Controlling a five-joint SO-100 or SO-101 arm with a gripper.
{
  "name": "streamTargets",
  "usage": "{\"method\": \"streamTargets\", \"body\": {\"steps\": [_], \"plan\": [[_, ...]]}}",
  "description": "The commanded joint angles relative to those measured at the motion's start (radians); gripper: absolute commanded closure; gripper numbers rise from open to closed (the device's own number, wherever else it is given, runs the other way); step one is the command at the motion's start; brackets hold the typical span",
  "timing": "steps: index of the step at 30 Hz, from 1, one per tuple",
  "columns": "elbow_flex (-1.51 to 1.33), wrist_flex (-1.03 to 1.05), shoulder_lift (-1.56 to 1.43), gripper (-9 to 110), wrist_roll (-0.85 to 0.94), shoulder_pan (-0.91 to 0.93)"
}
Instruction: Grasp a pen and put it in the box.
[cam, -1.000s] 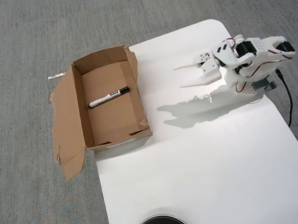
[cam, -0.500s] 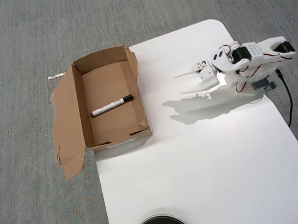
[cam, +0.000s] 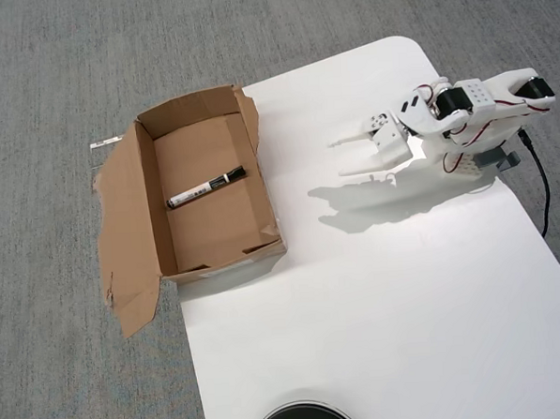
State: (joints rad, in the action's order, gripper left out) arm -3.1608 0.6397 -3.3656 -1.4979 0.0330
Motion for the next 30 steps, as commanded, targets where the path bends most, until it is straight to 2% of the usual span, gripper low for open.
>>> {"method": "streamTargets", "body": {"steps": [1,22,30], "plan": [[-0.028,0.005,-0.06,79,0.002,-0.001],[-0.028,0.014,-0.058,79,0.01,0.001],[-0.028,0.249,-0.058,79,0.013,-0.001]]}}
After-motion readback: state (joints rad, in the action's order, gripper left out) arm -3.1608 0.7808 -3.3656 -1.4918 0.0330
